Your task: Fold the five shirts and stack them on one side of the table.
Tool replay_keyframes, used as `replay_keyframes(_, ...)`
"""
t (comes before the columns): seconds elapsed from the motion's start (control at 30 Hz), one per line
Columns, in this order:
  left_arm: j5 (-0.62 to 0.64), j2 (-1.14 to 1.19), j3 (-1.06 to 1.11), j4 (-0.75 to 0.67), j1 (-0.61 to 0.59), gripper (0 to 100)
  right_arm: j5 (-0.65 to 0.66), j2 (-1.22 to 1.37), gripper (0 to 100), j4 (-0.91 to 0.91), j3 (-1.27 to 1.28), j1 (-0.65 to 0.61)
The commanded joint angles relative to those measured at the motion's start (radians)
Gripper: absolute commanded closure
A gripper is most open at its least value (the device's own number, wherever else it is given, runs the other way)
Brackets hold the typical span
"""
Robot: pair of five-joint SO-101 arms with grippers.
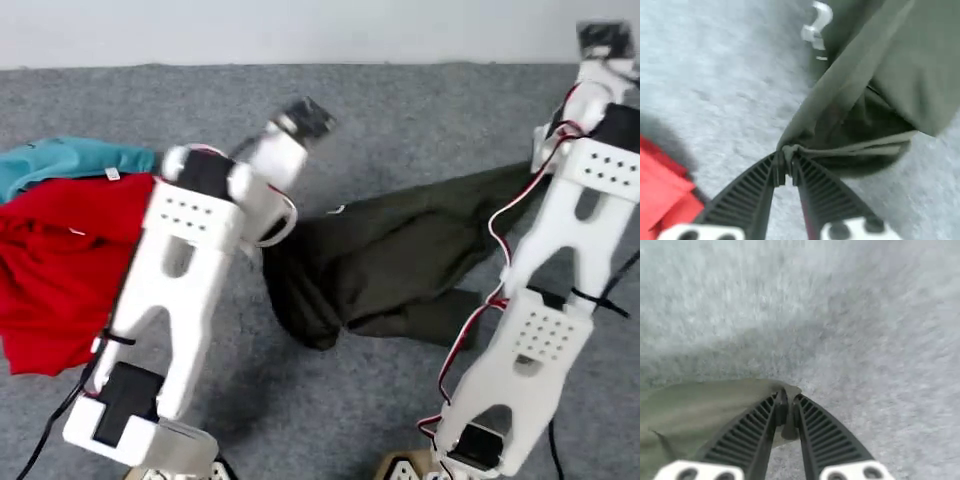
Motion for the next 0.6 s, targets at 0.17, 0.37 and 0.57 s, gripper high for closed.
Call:
replay_keyframes(0.17,-0.005,-0.043,-0.240,-0.008,-0.058,99,0.003,-0.403,99.0,0.041,-0.005,-0.007)
replay_keyframes(0.37,-0.005,-0.043,-0.446,0.032,-0.058,99,0.003,-0.633,99.0,0.041,-0.005,-0.007)
replay_keyframes(0.57,0.000,-0.044,-0.661,0.109,-0.052,99,-0.044,-0.849,99.0,0.041,-0.005,-0.007)
